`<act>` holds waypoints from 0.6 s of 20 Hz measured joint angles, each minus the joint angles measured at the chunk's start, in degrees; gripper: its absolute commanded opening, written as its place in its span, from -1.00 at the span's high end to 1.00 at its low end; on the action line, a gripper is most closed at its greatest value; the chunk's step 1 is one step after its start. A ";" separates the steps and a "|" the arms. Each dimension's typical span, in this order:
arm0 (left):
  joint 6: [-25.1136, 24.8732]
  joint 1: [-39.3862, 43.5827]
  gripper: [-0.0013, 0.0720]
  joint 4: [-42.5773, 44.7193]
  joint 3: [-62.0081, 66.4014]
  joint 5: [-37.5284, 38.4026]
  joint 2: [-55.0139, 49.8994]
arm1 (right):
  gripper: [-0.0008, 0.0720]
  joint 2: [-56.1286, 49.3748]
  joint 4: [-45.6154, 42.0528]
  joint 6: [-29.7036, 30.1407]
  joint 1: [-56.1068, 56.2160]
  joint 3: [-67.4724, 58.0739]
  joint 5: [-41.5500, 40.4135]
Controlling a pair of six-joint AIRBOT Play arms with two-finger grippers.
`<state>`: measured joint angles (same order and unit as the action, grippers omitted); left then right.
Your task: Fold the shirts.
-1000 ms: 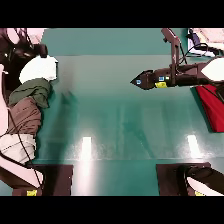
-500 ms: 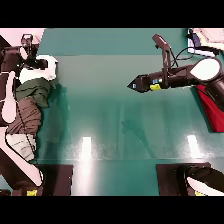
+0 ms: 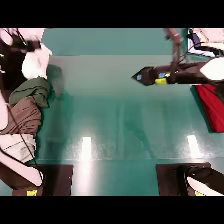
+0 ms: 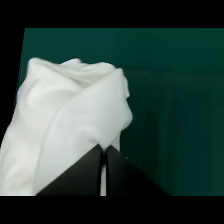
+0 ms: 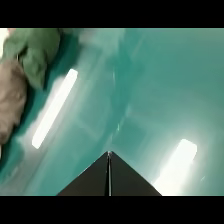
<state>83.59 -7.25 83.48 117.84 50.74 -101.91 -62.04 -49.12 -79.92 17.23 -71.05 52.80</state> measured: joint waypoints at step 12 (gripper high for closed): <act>-16.70 19.12 0.91 -28.30 -1.20 15.32 30.27 | 0.93 15.50 0.07 0.02 -12.92 0.00 -7.21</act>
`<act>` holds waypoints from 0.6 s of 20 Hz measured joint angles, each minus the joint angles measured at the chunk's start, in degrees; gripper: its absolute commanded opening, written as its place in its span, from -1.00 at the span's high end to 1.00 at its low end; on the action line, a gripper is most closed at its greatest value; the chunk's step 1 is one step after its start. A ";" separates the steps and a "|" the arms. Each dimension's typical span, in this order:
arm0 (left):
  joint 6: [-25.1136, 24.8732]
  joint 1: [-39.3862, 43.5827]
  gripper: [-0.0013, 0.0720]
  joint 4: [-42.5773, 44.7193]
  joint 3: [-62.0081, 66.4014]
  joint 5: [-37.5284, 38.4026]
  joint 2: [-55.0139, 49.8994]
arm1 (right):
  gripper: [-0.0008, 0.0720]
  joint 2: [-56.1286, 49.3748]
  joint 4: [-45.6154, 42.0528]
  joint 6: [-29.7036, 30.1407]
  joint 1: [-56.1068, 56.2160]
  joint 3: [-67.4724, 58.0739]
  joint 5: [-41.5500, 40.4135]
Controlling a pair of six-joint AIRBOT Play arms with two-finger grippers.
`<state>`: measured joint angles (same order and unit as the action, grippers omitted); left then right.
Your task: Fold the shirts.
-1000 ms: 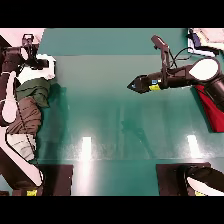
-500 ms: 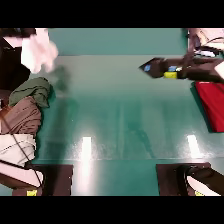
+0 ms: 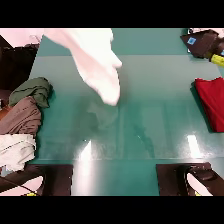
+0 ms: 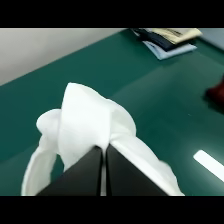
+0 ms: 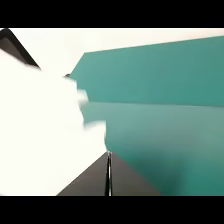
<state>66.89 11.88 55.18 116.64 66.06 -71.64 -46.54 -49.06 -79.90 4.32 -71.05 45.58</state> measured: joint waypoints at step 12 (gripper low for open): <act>7.41 4.13 -0.78 -1.33 -9.62 5.55 -16.52 | 0.93 1.92 -0.11 0.00 -0.96 0.00 7.13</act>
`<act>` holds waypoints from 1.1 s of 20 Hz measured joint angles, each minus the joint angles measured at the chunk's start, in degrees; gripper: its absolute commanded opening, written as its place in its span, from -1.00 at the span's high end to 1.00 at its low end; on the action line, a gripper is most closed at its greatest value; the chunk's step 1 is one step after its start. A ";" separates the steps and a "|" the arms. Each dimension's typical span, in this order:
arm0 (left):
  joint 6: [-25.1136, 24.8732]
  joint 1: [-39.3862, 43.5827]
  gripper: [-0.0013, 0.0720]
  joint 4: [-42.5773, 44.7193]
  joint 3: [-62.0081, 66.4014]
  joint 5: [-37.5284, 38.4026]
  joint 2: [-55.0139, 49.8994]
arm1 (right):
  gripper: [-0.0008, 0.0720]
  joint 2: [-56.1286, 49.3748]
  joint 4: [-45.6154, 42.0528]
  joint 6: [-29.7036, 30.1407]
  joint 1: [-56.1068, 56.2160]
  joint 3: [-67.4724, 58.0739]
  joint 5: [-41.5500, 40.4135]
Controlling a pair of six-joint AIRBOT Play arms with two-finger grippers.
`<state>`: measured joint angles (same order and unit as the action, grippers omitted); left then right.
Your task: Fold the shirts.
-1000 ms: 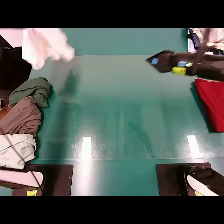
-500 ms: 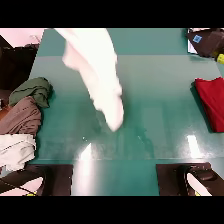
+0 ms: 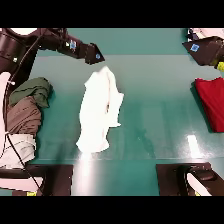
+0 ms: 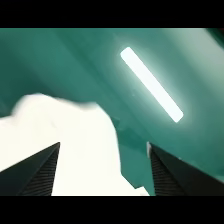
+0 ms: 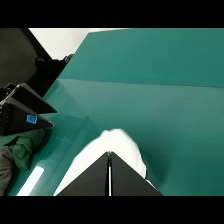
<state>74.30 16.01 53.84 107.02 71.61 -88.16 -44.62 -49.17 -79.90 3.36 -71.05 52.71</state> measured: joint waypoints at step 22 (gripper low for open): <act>3.23 -13.57 -0.78 2.36 -62.25 5.33 24.96 | 0.93 -5.03 -0.24 -0.02 0.00 0.00 4.42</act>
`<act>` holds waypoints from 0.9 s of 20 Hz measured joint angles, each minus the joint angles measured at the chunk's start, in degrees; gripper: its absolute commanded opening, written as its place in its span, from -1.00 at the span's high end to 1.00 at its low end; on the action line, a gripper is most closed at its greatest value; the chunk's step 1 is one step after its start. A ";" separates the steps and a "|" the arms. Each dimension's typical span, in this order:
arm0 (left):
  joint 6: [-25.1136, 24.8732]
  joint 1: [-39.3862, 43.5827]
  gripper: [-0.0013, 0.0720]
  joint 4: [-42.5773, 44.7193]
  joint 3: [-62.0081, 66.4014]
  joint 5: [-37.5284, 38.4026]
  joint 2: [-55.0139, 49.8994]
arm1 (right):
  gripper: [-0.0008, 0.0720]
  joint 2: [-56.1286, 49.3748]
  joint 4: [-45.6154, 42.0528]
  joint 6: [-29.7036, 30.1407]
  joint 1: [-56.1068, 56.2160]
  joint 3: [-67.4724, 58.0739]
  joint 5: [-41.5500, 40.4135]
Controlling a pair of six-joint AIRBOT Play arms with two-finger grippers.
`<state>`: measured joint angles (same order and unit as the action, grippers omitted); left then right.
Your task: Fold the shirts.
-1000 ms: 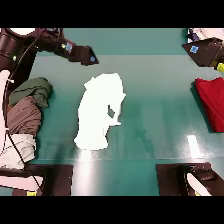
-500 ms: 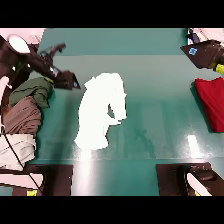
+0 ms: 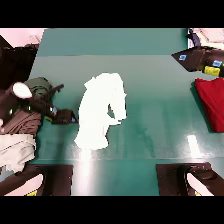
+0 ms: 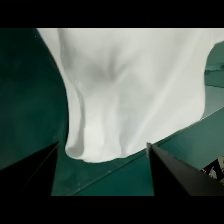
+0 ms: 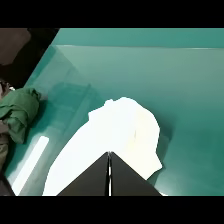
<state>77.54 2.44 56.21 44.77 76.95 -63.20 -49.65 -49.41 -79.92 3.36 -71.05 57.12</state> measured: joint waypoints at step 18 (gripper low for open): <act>1.84 7.13 0.91 -4.02 -16.98 -12.87 7.34 | 0.93 -1.05 -0.07 0.00 3.32 0.00 -1.62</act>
<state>79.37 9.56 52.18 27.79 64.07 -55.86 -50.70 -49.47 -79.92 6.68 -71.05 55.51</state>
